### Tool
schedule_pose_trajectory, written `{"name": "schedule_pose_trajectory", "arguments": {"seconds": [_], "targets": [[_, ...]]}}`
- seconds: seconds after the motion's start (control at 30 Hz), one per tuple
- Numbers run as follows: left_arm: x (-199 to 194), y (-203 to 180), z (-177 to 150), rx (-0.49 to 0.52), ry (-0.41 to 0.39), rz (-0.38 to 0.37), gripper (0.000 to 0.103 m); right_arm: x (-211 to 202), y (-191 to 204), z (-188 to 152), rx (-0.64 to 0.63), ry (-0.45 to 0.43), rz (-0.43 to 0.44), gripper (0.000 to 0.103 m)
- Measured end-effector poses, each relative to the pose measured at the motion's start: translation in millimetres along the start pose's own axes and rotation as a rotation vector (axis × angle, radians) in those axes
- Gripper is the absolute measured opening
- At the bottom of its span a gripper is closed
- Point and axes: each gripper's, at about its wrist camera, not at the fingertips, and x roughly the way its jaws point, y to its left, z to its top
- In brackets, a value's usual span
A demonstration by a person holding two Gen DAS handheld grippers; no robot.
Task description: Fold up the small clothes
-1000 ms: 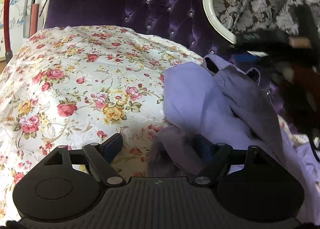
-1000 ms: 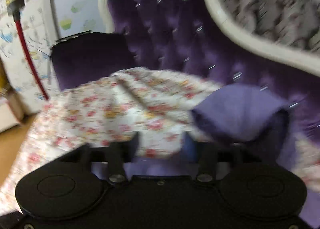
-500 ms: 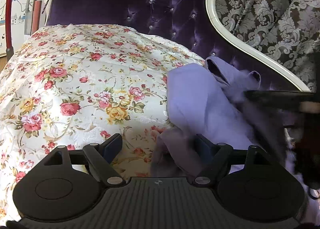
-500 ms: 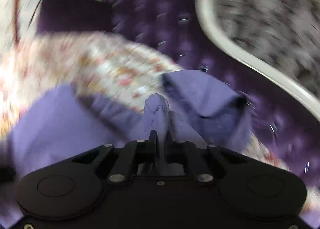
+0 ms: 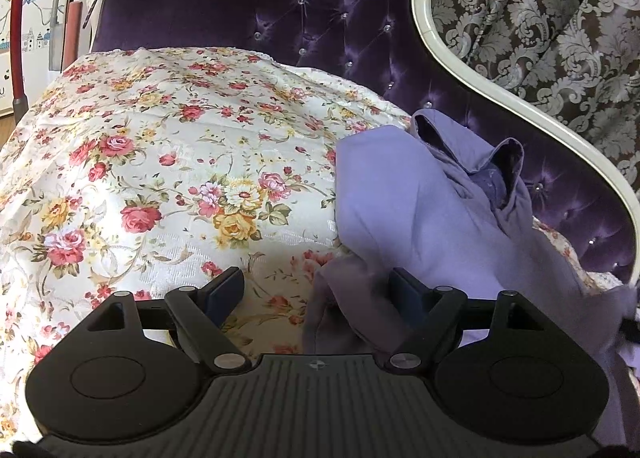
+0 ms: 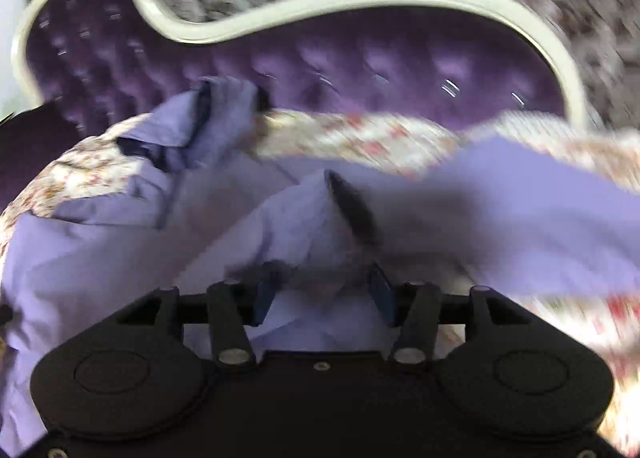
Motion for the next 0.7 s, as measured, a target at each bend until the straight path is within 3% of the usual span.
{"name": "schedule_pose_trajectory", "arguments": {"seconds": [0.13,0.27,0.37,0.47,0.5,0.53,0.6,0.7], "targets": [[-0.6,-2.9,1.0,0.003,0.007,0.019,0.079,-21.3,-17.9,-10.3,0.071,-0.061,-0.014,0.07],[-5.3,-5.3,5.1,-0.011,0.021,0.029,0.079,-31.5,-6.0,1.4,0.018,-0.143,0.013,0.078],[-19.4,-12.1,9.6,0.019,0.005,0.034,0.078,-16.2,-2.4,17.5,0.001,-0.142,0.032,0.085],[-37.2,-22.1,12.9,0.061,-0.02,0.031,0.078,8.8,-7.5,23.2,0.006,-0.061,0.044,0.086],[-42.3,-25.5,14.4,0.068,-0.023,0.026,0.078,20.3,-7.8,24.5,0.003,-0.008,0.047,0.066],[-47.5,-29.0,15.8,0.074,-0.025,0.019,0.079,28.6,-6.5,23.0,-0.01,0.033,0.059,0.023],[-55.3,-37.5,18.2,0.088,-0.027,0.007,0.078,28.9,-1.5,23.4,-0.036,0.042,0.099,0.021],[-64.3,-54.6,21.7,0.122,-0.036,-0.017,0.079,-3.2,4.3,27.9,-0.062,-0.1,0.139,0.021]]}}
